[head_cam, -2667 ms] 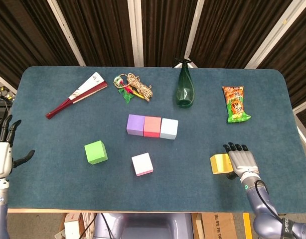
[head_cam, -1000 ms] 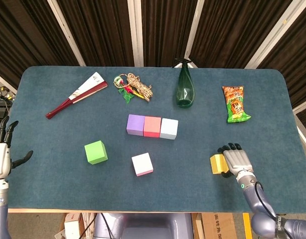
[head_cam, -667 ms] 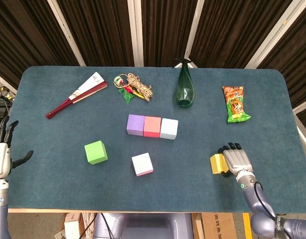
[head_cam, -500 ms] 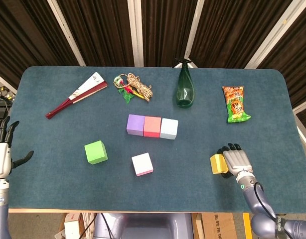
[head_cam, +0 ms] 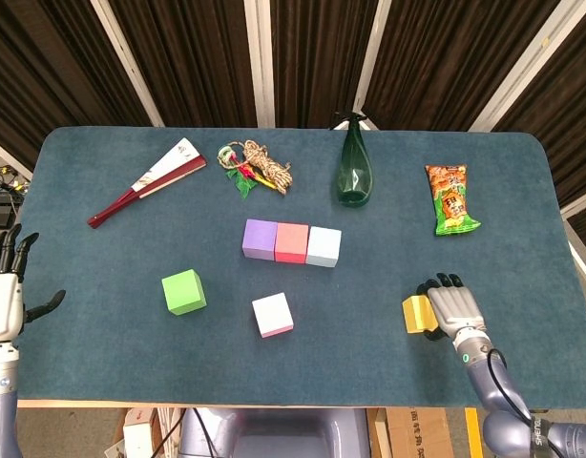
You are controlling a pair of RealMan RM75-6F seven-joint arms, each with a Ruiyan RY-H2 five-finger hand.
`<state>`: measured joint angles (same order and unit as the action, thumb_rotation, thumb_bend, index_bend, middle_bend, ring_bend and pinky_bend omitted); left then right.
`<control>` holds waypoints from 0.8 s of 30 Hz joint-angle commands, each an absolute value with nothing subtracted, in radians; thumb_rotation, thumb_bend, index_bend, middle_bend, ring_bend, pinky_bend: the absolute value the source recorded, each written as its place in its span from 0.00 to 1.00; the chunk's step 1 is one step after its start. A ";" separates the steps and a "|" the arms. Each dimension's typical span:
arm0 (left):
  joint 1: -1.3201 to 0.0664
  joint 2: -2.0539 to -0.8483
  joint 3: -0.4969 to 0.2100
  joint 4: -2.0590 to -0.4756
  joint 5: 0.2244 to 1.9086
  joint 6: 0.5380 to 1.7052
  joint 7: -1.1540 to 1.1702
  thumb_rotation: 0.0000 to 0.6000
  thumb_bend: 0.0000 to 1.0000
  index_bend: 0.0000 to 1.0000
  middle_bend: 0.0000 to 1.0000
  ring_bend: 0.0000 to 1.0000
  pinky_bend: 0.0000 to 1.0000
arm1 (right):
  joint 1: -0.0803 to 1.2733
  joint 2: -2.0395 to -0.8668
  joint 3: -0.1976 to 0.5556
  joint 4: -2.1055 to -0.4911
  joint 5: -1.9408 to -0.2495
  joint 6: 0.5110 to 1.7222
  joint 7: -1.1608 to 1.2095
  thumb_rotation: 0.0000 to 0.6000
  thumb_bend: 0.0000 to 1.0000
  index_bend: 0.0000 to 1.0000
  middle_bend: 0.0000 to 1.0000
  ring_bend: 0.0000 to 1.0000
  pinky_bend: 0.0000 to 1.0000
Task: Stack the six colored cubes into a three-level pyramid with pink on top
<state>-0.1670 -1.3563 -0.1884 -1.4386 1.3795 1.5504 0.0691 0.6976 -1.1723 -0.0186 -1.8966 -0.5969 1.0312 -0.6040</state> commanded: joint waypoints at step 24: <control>-0.169 -1.357 -0.188 -1.441 1.377 1.545 0.072 1.00 0.20 0.14 0.00 0.00 0.00 | 0.684 -1.198 -0.012 -1.871 -0.625 1.046 -0.573 1.00 0.27 0.39 0.37 0.18 0.01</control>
